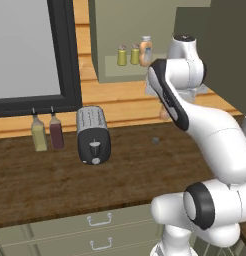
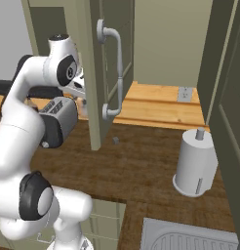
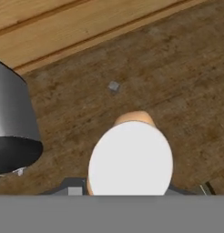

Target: Put the shaker and condiment bottle from the counter next to their counterparts in the cabinet.

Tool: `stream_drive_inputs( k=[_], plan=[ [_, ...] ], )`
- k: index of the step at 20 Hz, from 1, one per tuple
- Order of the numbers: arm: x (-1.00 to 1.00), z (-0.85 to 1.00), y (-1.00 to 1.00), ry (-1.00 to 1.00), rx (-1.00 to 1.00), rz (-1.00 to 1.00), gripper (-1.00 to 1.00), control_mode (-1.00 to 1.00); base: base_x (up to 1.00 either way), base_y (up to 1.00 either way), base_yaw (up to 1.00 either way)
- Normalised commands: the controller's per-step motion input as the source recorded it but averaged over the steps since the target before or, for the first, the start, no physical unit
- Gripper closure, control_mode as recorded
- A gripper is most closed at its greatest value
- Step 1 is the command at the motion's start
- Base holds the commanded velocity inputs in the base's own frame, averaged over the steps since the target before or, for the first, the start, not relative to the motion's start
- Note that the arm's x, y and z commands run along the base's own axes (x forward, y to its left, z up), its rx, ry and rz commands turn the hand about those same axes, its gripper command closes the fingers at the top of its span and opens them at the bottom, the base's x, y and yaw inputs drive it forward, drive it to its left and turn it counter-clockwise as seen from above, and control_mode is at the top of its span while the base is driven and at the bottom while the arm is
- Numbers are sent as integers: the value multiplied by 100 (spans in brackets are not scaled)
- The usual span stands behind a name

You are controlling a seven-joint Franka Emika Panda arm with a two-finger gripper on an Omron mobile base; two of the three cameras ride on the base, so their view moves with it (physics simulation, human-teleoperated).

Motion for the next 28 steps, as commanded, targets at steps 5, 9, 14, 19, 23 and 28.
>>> stream_drive_inputs(
  k=[5, 9, 14, 19, 23, 28],
  plan=[
    [-3, 49, 0, -9, 0, 15, 100, -100, 0, 0, 0],
    [0, 41, 0, -6, 0, 12, 100, -100, 0, 0, 0],
    [0, 34, 0, -3, -3, 10, 100, -100, 0, 0, 0],
    [3, 28, 0, -6, -7, 8, 100, -100, 0, 0, 0],
    [8, 24, 0, -6, -6, 8, 100, -100, 0, 0, 0],
    [8, 27, 0, -4, -4, 8, 100, -100, 0, 0, 0]
  ],
)
